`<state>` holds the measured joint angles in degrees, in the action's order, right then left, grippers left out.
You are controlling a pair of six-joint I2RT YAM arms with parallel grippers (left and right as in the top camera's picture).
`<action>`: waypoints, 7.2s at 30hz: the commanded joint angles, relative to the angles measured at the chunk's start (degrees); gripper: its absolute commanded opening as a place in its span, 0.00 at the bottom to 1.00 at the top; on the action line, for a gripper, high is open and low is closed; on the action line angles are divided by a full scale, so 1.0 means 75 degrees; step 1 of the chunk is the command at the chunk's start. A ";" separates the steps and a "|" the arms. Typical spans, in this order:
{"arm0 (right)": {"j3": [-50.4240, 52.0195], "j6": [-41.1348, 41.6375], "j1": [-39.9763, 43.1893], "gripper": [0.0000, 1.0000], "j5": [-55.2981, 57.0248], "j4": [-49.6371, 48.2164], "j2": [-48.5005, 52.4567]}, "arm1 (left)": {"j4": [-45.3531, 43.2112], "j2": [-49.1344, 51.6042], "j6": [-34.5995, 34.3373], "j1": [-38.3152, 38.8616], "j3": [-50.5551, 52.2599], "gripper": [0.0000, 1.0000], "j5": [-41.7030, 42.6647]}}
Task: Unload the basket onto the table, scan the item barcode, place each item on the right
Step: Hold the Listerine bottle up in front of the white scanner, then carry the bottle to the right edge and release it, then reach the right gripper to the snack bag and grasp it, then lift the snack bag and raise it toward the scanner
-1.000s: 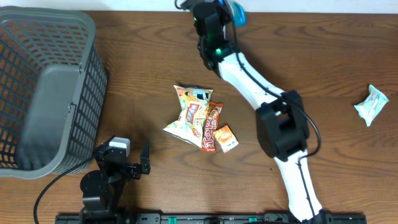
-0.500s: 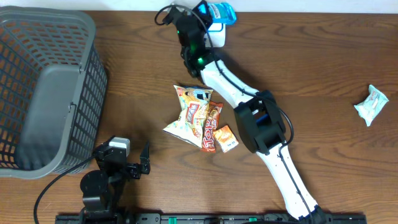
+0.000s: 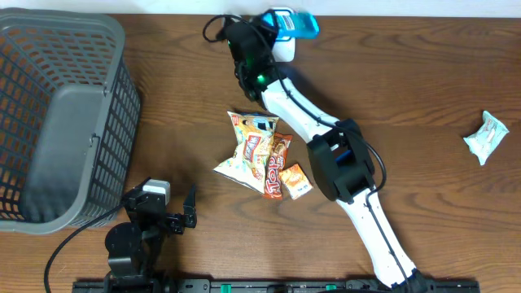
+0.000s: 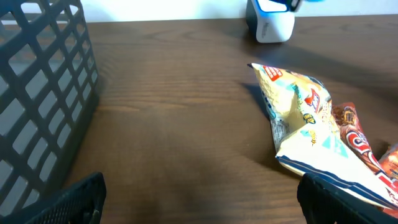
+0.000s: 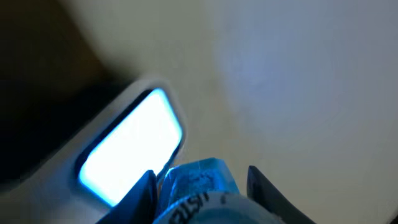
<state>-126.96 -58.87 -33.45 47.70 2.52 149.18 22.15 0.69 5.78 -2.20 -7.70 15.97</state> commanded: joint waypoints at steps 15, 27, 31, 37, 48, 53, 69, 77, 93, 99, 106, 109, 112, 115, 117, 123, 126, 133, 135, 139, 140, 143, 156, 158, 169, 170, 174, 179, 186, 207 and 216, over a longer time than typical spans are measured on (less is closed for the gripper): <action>-0.0169 0.5112 0.3861 0.12 -0.0895 0.5432 -0.1623 | 0.0172 -0.0012 -0.0070 -0.0017 0.0111 0.98 -0.0026; -0.0154 0.6105 0.6592 0.19 -0.2582 0.6222 -0.1623 | 0.0172 -0.0012 -0.0070 -0.0017 0.0111 0.98 -0.0026; -0.0154 0.6167 0.7058 0.29 -0.2582 0.6341 -0.1623 | 0.0172 -0.0012 -0.0070 -0.0017 0.0111 0.98 -0.0026; -0.0157 0.6429 0.7274 0.52 -0.2588 0.6353 -0.1856 | 0.0172 -0.0012 -0.0070 -0.0017 0.0111 0.98 -0.0026; -0.0157 0.7096 0.6956 0.99 -0.4092 0.6557 -0.3401 | 0.0172 -0.0012 -0.0070 -0.0017 0.0111 0.98 -0.0026; -0.0157 0.7988 0.6505 0.99 -0.6379 0.6787 -0.4619 | 0.0172 -0.0012 -0.0070 -0.0017 0.0111 0.98 -0.0026; 0.0539 1.0086 0.2005 0.99 -1.0220 0.8848 -0.5071 | 0.0172 -0.0012 -0.0070 -0.0017 0.0111 0.98 -0.0026; 0.0854 1.2645 -0.0469 0.99 -0.7181 0.8760 -0.3713 | 0.0172 -0.0012 -0.0070 -0.0017 0.0111 0.98 -0.0026; 0.0857 1.5075 -0.2180 0.88 -0.2914 0.8711 -0.1017 | 0.0172 -0.0012 -0.0070 -0.0017 0.0111 0.98 -0.0026; 0.0857 1.5880 -0.2145 0.61 -0.2527 0.9670 -0.0664 | 0.0172 -0.0012 -0.0070 -0.0017 0.0111 0.98 -0.0026; 0.0516 1.6299 -0.2098 0.09 -0.1550 1.1141 -0.0691 | 0.0172 -0.0012 -0.0070 -0.0017 0.0111 0.98 -0.0026; 0.0128 1.6273 -0.2025 0.01 -0.1431 1.1727 -0.0691 | 0.0172 -0.0012 -0.0070 -0.0017 0.0111 0.98 -0.0026; -0.0536 1.6148 -0.1906 0.01 -0.1606 1.2359 -0.0691 | 0.0172 -0.0012 -0.0070 -0.0017 0.0111 0.98 -0.0023; -0.1259 1.5291 -0.1743 0.01 -0.2381 1.2622 -0.0691 | 0.0172 -0.0012 -0.0070 -0.0017 0.0111 0.98 -0.0026; -0.1740 1.4338 -0.1591 0.01 -0.3433 1.2639 -0.0691 | 0.0172 -0.0012 -0.0070 -0.0017 0.0111 0.98 -0.0026; -0.2646 0.9667 -0.0976 0.01 -0.8958 1.2645 -0.0691 | 0.0172 -0.0012 -0.0070 -0.0017 0.0111 0.98 -0.0026; -0.2608 0.7606 -0.0679 0.01 -1.2042 1.2642 -0.0691 | 0.0172 -0.0012 -0.0070 -0.0017 0.0111 0.98 -0.0026; -0.2600 0.7122 -0.0087 0.01 -1.4577 1.2642 -0.0691 | 0.0172 -0.0012 -0.0070 -0.0017 0.0111 0.98 -0.0026; -0.2600 0.7131 0.0047 0.01 -1.5332 1.2639 -0.0691 | 0.0172 -0.0012 -0.0070 -0.0017 0.0111 0.98 -0.0026; -0.2600 0.7918 0.0149 0.01 -1.6533 1.2639 -0.0691 | 0.0172 -0.0012 -0.0070 -0.0017 0.0111 0.98 -0.0026; -0.2600 0.8326 0.0157 0.01 -1.6760 1.2639 -0.0691 | 0.0172 -0.0012 -0.0070 -0.0017 0.0111 0.98 -0.0026; -0.2600 0.9110 0.0166 0.01 -1.7445 1.2639 -0.0691 | 0.0172 -0.0012 -0.0070 -0.0017 0.0111 0.98 -0.0026; -0.2600 0.9133 0.0207 0.01 -1.8296 1.2636 -0.0691 | 0.0172 -0.0012 -0.0070 -0.0017 0.0111 0.98 -0.0026; -0.2600 0.8687 0.0277 0.01 -1.8293 1.2636 -0.0691 | 0.0172 -0.0012 -0.0073 -0.0017 0.0111 0.98 -0.0026; -0.2600 0.8335 0.0312 0.01 -1.7168 1.2636 -0.0691 | 0.0172 -0.0012 -0.0070 -0.0017 0.0111 0.98 -0.0026; -0.2600 0.8221 0.0312 0.01 -1.6952 1.2636 -0.0691 | 0.0172 -0.0012 -0.0070 -0.0017 0.0111 0.98 -0.0026; -0.2600 0.7962 0.0425 0.01 -1.4143 1.2642 -0.0691 | 0.0172 -0.0012 -0.0070 -0.0017 0.0111 0.98 -0.0026; -0.2600 0.8239 0.0434 0.02 -1.3065 1.2642 -0.0973 | 0.0172 -0.0012 -0.0070 -0.0017 0.0111 0.98 -0.0026; -0.2600 0.8096 0.0417 0.01 -1.1304 1.2642 -0.2579 | 0.0172 -0.0012 -0.0070 -0.0017 0.0111 0.98 -0.0026; -0.2498 0.6207 -0.0396 0.01 -0.5348 0.8979 -0.2970 | 0.0172 -0.0012 -0.0070 -0.0017 0.0111 0.98 -0.0026; -0.2492 0.5033 -0.0154 0.01 -0.4570 0.5939 -0.1836 | 0.0172 -0.0012 -0.0070 -0.0017 0.0111 0.98 -0.0026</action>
<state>-145.36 -17.32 -35.92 8.38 51.03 132.57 22.28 0.69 5.78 -2.20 -7.73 15.97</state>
